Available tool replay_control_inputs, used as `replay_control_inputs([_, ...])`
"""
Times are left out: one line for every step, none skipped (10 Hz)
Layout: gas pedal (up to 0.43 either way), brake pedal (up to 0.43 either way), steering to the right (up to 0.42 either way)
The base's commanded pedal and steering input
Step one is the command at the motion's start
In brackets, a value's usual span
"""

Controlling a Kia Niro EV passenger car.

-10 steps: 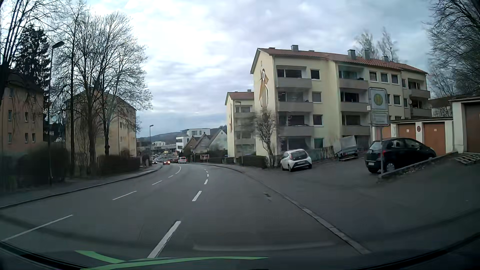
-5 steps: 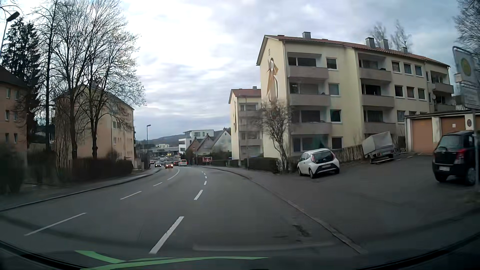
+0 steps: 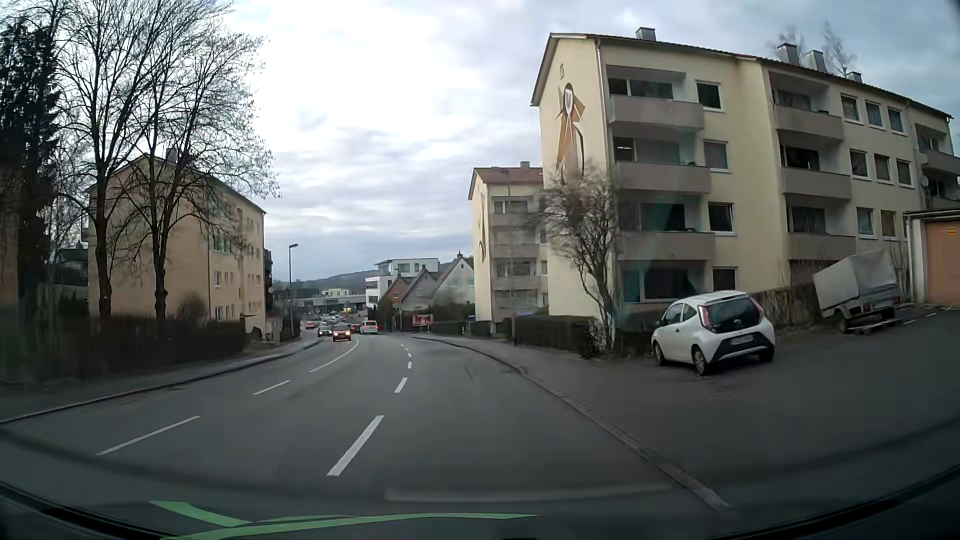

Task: Follow the waypoints while adhering to traffic rules and regulations

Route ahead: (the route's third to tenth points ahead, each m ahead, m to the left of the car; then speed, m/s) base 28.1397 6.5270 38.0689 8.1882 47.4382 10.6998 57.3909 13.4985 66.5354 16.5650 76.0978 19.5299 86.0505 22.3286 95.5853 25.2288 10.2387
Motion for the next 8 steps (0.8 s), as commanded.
replay_control_inputs([0.000, 0.104, -0.022])
replay_control_inputs([0.000, 0.104, -0.022])
replay_control_inputs([0.000, 0.104, -0.022])
replay_control_inputs([0.000, 0.104, -0.022])
replay_control_inputs([0.000, 0.104, -0.022])
replay_control_inputs([0.000, 0.104, -0.022])
replay_control_inputs([0.000, 0.104, -0.022])
replay_control_inputs([0.000, 0.104, -0.022])
